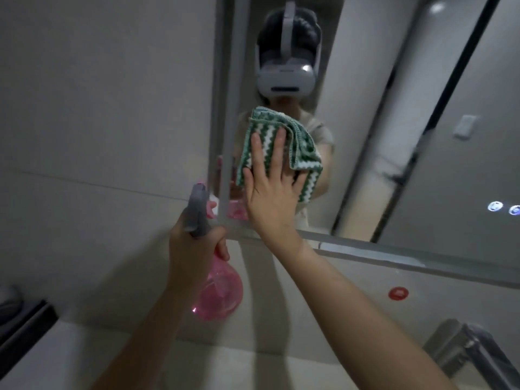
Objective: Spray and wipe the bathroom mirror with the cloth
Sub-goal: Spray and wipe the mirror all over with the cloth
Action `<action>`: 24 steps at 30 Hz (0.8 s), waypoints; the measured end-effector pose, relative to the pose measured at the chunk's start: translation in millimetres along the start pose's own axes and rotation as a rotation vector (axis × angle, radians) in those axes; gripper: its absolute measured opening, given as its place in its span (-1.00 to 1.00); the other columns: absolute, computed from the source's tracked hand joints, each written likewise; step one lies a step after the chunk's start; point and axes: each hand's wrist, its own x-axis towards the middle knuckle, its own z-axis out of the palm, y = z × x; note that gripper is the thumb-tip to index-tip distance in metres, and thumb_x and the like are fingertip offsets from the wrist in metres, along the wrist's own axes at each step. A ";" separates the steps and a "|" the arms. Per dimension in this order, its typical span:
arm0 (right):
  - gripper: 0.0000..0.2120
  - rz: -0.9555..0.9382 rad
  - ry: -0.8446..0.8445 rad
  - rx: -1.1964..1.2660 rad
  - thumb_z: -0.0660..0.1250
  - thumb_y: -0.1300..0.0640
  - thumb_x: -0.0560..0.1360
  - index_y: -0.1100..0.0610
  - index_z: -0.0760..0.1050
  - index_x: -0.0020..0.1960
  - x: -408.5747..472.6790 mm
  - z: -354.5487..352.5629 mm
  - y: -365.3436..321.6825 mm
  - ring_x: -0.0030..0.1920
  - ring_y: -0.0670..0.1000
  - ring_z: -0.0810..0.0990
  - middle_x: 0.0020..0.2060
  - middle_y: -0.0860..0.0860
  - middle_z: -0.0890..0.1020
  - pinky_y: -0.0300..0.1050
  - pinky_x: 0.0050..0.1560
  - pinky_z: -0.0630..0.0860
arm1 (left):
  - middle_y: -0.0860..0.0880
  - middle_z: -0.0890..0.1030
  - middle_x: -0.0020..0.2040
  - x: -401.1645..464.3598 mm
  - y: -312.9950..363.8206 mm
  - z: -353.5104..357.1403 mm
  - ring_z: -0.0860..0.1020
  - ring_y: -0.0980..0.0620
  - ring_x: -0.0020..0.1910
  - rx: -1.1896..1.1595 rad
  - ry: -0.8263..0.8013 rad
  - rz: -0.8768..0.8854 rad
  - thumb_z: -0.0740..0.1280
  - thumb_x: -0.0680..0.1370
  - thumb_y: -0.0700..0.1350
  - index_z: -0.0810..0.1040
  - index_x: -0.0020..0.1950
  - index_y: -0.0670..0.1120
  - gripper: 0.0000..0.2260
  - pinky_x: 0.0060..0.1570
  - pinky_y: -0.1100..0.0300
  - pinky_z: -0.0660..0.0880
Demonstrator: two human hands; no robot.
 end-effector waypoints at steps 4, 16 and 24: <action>-0.49 -0.024 0.020 -0.008 0.08 -0.10 0.61 -0.06 0.11 0.53 5.4 9.2 -40.6 0.25 0.15 0.46 0.50 0.09 0.23 0.22 0.27 0.20 | -0.11 0.42 -0.61 7.9 3.1 -31.7 0.39 -0.12 -0.58 0.031 0.035 0.034 0.34 0.24 -0.26 0.42 -0.26 -0.30 -0.84 -0.45 0.05 0.43; -0.53 -0.357 -0.023 -0.089 0.09 -0.11 0.60 -0.14 0.20 0.50 21.2 -30.3 41.8 0.14 0.13 0.52 0.49 -0.01 0.26 0.11 0.29 0.19 | -0.07 0.38 -0.61 -21.6 24.1 18.1 0.33 -0.02 -0.61 -0.027 -0.029 0.005 0.20 0.40 -0.52 0.43 -0.26 -0.23 -0.79 -0.47 0.10 0.40; -0.54 -0.126 0.061 -0.154 0.08 -0.17 0.61 -0.17 0.19 0.50 15.5 -72.1 176.1 0.13 0.16 0.55 0.50 -0.01 0.25 0.19 0.34 0.16 | -0.08 0.42 -0.57 -57.1 28.8 106.5 0.36 -0.01 -0.60 -0.067 -0.134 -0.033 0.32 0.27 -0.28 0.41 -0.20 -0.27 -0.83 -0.43 0.04 0.45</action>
